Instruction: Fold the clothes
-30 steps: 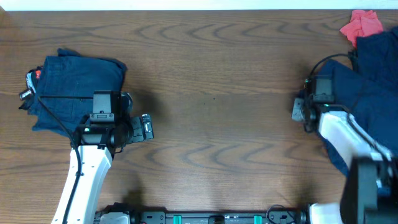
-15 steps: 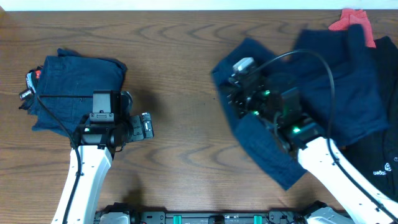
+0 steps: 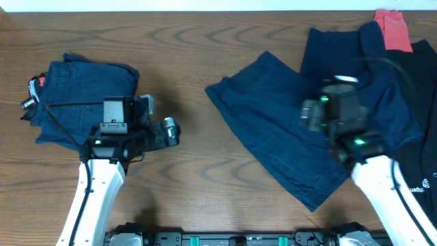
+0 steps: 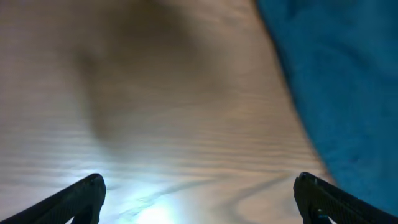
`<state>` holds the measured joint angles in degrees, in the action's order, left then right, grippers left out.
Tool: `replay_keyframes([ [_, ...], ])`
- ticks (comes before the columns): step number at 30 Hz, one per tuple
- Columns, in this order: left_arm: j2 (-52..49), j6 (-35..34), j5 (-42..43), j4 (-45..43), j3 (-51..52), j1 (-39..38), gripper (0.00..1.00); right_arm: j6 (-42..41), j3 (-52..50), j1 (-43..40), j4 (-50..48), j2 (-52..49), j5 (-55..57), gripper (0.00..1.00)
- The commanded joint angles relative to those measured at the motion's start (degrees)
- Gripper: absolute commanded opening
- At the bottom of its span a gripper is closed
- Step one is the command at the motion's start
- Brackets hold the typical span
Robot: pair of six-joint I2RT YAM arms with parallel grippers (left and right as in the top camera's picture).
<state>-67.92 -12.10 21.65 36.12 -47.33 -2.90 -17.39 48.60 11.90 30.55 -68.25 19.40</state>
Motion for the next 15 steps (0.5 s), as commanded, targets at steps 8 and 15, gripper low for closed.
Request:
replay_keyframes([
  [8, -12.3, -15.8, 4.5, -13.7, 1.4, -16.3, 0.98, -3.8, 0.5, -14.3, 9.5, 4.2, 4.3, 0.99],
  [15, -26.0, -28.7, 4.5, -30.3, 1.4, -26.5, 0.99, -3.6, 0.5, -16.2, 10.7, 4.9, 2.6, 0.99],
])
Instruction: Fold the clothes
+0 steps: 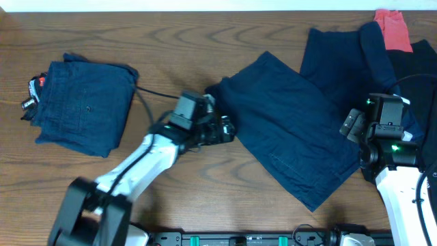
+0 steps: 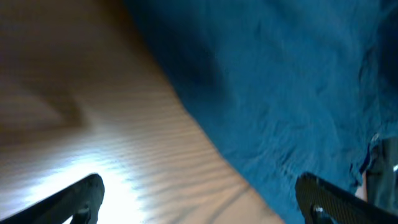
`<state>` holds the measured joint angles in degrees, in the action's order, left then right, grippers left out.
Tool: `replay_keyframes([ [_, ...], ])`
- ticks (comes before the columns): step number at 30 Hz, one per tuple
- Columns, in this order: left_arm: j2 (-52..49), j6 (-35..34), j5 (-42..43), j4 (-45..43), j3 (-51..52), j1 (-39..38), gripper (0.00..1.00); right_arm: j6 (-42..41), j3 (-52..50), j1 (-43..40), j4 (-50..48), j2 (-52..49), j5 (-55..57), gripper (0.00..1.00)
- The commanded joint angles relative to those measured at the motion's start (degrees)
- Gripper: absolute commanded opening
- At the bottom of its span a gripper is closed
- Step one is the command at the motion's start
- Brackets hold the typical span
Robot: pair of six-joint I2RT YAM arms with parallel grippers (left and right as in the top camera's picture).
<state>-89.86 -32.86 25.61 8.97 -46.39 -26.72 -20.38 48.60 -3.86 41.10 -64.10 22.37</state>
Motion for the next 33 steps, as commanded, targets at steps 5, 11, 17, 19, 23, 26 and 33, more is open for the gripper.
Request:
replay_keyframes([
  [5, -12.4, -9.5, 0.5, -16.6, 0.4, -7.5, 0.91, -0.6, 0.5, -0.5, 0.3, 0.7, -0.4, 0.99],
  [11, -16.5, -9.4, -8.0, -28.0, 0.4, -8.5, 0.44, -0.6, 0.5, -0.5, 0.7, 0.7, -0.5, 0.99],
  [17, -13.6, -7.4, -12.2, -30.1, -0.8, -3.0, 0.06, -0.6, 0.5, -0.5, 1.0, 0.7, -0.5, 0.99],
  [19, -10.9, -4.2, -12.2, -28.7, -2.6, 0.9, 0.06, -0.6, 0.5, -0.5, 1.1, 0.7, -0.6, 0.99],
  [23, -5.5, 1.6, -12.2, -21.8, -9.5, 9.8, 0.06, -0.6, 0.5, -0.5, 0.9, 0.7, -0.6, 0.99],
  [26, -3.5, 2.3, -12.1, -12.6, -16.2, 16.2, 0.55, -0.6, 0.5, -0.5, 0.7, 0.7, -0.9, 0.99],
  [33, -2.3, 2.2, 3.0, 11.3, -20.1, 20.1, 0.98, -0.6, 0.4, -0.5, 0.7, -0.4, -1.2, 0.99],
])
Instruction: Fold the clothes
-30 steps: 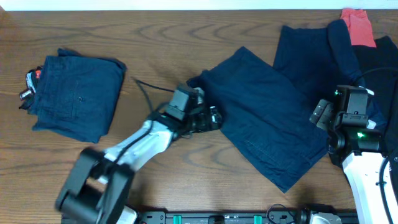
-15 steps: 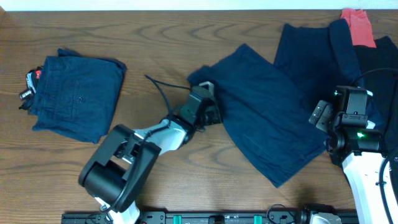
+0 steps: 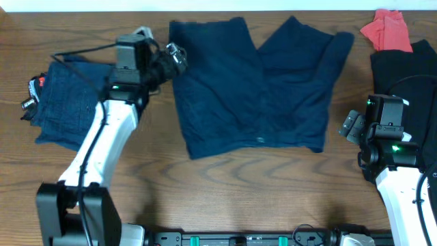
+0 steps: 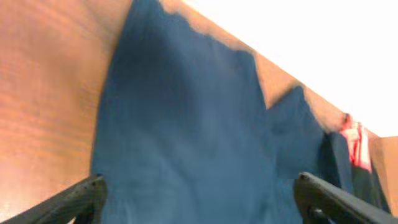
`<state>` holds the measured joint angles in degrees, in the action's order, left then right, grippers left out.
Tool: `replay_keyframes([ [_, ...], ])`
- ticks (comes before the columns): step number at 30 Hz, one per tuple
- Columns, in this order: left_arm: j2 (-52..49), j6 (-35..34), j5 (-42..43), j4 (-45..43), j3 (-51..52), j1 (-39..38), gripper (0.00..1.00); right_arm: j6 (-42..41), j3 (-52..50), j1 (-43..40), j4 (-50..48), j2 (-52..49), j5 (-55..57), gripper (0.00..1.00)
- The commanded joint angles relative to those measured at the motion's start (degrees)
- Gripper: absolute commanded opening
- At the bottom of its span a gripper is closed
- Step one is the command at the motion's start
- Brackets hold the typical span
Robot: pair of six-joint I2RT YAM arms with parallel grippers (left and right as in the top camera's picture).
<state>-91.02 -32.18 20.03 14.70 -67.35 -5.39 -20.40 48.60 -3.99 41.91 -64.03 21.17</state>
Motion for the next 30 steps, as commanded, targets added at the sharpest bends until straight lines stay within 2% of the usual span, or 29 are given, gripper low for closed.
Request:
replay_keyframes([
  [1, -1.2, 1.6, 8.9, 11.0, 1.0, -2.1, 0.98, -0.5, 0.4, -0.3, -0.1, -1.1, 0.0, 0.99],
  [5, -2.1, 1.6, 8.9, 24.2, 4.4, -6.9, 0.98, -0.1, 0.4, -0.4, -0.1, -4.3, 0.0, 0.99],
  [6, -2.3, 1.6, 8.9, 24.7, 5.6, -8.1, 0.98, -0.1, 0.4, -0.5, -0.1, -4.9, 0.0, 0.99],
  [8, -2.7, 1.5, 8.9, 23.7, 9.1, -11.3, 0.98, -0.1, 0.4, -0.9, -0.1, -6.7, -0.4, 0.91],
  [9, -3.0, 1.3, 8.9, 22.3, 10.9, -12.9, 0.98, -0.1, 0.4, -1.2, -0.1, -7.6, -1.1, 0.78],
  [11, -3.3, -1.4, 8.9, 18.3, 14.6, -15.4, 0.98, -0.1, 0.4, -1.9, -0.1, -9.4, -3.1, 0.36],
  [12, -3.4, -3.0, 8.9, 15.8, 16.2, -16.1, 0.98, -0.1, 0.4, -2.1, -0.1, -10.1, -3.7, 0.27],
  [14, -3.4, -6.7, 7.8, 10.4, 19.3, -17.1, 0.98, -0.1, 0.4, -2.5, -0.1, -11.2, -4.5, 0.27],
  [15, -3.4, -9.0, 6.1, 7.4, 21.0, -17.5, 0.98, 0.0, 0.4, -2.8, 0.0, -11.7, -4.7, 0.33],
  [18, -3.4, -9.9, 1.4, 3.0, 23.5, -18.1, 0.98, 0.3, 0.4, -3.3, 0.3, -12.1, -4.7, 0.38],
  [19, -3.4, -9.9, -0.7, 2.6, 24.0, -18.1, 0.89, 0.3, 0.4, -3.5, 0.3, -12.2, -4.8, 0.39],
  [20, -3.4, -9.9, -2.6, 2.7, 24.2, -18.0, 0.61, 0.3, 0.4, -3.6, 0.3, -12.2, -4.7, 0.4],
  [21, -3.4, -9.9, -3.9, 2.9, 24.2, -17.9, 0.4, 0.3, 0.4, -3.6, 0.3, -12.2, -4.7, 0.39],
  [23, -3.4, -9.9, -6.0, 2.9, 24.2, -17.2, 0.15, 0.3, 0.4, -3.7, 0.3, -12.2, -4.7, 0.4],
  [25, -3.4, -9.9, -8.4, 2.9, 24.2, -15.8, 0.06, 0.3, 0.4, -4.0, 0.5, -12.2, -4.7, 0.4],
  [30, -3.4, -6.4, -17.1, 1.0, 23.2, -8.5, 0.06, 0.3, 0.4, -6.7, 1.1, -12.2, -4.9, 0.48],
])
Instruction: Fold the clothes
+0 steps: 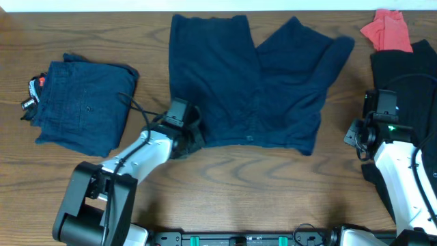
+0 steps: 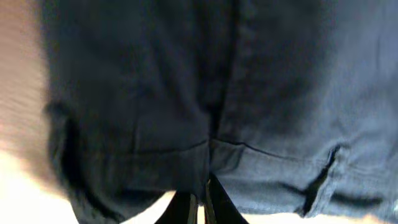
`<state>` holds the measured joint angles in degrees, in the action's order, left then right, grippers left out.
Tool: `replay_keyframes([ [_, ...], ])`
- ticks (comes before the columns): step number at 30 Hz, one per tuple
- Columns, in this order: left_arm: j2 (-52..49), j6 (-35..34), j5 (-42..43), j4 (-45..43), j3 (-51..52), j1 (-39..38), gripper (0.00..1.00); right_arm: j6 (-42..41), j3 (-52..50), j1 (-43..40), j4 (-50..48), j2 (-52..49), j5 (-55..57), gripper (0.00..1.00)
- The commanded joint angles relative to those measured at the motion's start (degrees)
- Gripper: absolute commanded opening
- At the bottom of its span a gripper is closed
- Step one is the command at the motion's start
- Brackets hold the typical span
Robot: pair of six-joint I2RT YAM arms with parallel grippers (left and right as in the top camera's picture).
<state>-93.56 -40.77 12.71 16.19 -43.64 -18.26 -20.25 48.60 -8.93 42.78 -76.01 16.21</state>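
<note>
Navy shorts [image 1: 252,82] lie spread flat at the far middle of the table, legs pointing away, waistband along the near edge. My left gripper [image 1: 193,137] is at the waistband's near left corner, shut on the fabric. In the left wrist view its fingers [image 2: 200,202] are pressed together with the shorts [image 2: 249,93] pinched between them. My right gripper [image 1: 354,133] hangs off the shorts' right side, apart from them; whether its jaws are open does not show.
A folded pile of blue denim [image 1: 85,102] sits at the left. A red cloth [image 1: 386,31] lies at the far right corner, and a black garment [image 1: 410,68] lies along the right edge, partly under the right arm.
My left gripper was open at the shorts' far left corner; now it is at the near left corner of the waistband, shut on it. The right arm has shifted slightly.
The shorts first lay crooked at the right under my right gripper, my left gripper open by the denim pile. Then the left was at their left corner and the right had drawn back. Later they lay spread at the far middle; now my left grips the waistband.
</note>
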Motion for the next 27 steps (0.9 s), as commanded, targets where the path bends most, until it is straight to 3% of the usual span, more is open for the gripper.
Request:
replay_keyframes([
  [1, -0.9, 3.6, -10.4, -1.2, -1.4, 6.6, 0.06, 0.1, 0.4, -2.5, 0.1, -0.2, -0.2, 0.49],
  [9, -0.8, 12.5, -1.6, 2.0, -14.4, 20.1, 0.08, 1.8, 0.4, -7.5, -1.0, -1.6, -4.6, 0.56],
  [10, -0.7, 13.1, -0.5, 3.8, -16.2, 20.7, 0.17, 2.2, 0.4, -7.8, -1.3, -2.2, -4.9, 0.57],
  [11, -0.4, 13.9, 1.4, 7.1, -18.6, 21.2, 0.43, 2.4, 0.4, -8.1, -1.7, -3.1, -5.4, 0.58],
  [13, 0.4, 14.2, 6.6, 13.2, -21.2, 20.9, 0.7, 3.9, 0.4, -8.1, -2.3, -4.7, -6.8, 0.62],
  [16, 1.6, 14.2, 15.8, 21.5, -21.7, 18.7, 0.75, 6.2, 0.4, -8.1, -3.3, -7.2, -10.2, 0.7],
  [20, 1.5, 14.2, 18.0, 30.3, -19.6, 12.3, 0.75, 7.7, 0.4, -8.0, -3.3, -10.2, -12.5, 0.73],
  [27, 1.4, 11.5, 17.9, 25.8, -12.7, -2.7, 0.75, 7.2, 0.4, -9.3, -3.2, -16.6, -8.8, 0.73],
])
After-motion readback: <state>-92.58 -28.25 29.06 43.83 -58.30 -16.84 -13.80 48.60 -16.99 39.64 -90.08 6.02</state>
